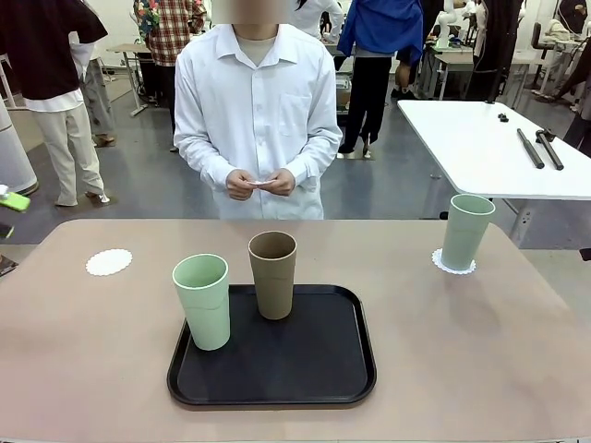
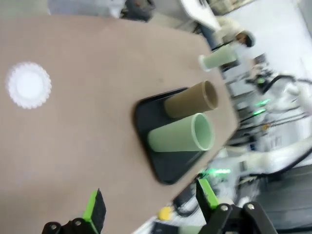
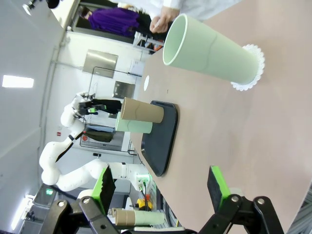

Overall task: Place coasters on the table and set cups on them.
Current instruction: Take one Reusable plastic cup from the Flat Tray and place it on a coaster set by the human.

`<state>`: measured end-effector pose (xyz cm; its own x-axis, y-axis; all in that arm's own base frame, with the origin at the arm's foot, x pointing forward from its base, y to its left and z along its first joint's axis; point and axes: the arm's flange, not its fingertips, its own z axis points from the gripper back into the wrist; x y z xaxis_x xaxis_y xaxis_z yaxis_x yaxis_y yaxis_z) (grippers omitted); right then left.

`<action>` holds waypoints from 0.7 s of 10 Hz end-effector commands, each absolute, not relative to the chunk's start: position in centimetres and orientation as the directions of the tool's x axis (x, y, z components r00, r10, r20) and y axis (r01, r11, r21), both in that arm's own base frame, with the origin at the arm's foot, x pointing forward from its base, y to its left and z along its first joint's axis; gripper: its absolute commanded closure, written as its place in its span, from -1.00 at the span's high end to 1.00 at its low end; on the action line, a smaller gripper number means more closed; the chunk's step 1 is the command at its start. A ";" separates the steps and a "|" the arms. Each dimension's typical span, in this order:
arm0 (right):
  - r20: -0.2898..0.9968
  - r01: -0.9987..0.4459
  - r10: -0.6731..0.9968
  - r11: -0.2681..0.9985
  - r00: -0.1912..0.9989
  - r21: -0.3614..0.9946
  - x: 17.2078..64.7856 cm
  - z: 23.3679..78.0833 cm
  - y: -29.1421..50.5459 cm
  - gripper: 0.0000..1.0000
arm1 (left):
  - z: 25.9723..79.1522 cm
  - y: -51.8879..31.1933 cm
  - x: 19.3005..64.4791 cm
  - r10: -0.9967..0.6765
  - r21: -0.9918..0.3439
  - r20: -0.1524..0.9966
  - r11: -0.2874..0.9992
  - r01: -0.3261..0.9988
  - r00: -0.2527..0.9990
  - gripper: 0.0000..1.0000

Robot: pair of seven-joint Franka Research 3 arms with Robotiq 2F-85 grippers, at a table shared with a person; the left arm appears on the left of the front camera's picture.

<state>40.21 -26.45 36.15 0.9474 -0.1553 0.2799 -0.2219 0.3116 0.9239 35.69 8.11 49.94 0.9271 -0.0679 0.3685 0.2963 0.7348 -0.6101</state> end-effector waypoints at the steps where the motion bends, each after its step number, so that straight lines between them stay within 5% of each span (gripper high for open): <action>1: 0.265 -0.205 -0.162 0.312 0.951 0.927 40.2 36.2 -26.5 1.00 | 51.2 3.8 36.9 -0.279 -0.283 0.397 0.869 0.406 0.874 1.00; 5: 0.265 -0.205 -0.162 0.312 0.951 0.927 40.2 36.2 -26.5 1.00 | 56.2 -3.9 35.6 -0.588 0.033 0.263 0.798 0.602 0.765 1.00; 7: 0.265 -0.205 -0.162 0.312 0.951 0.927 40.2 36.2 -26.5 1.00 | 56.3 -6.1 34.4 -0.635 0.054 0.202 0.767 0.639 0.745 1.00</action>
<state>40.18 -26.47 36.12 0.9474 -0.1561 0.2793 -0.2212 0.3114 0.9242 34.85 -5.79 56.15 0.7379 -0.6320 0.2368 0.6383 0.7675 0.0594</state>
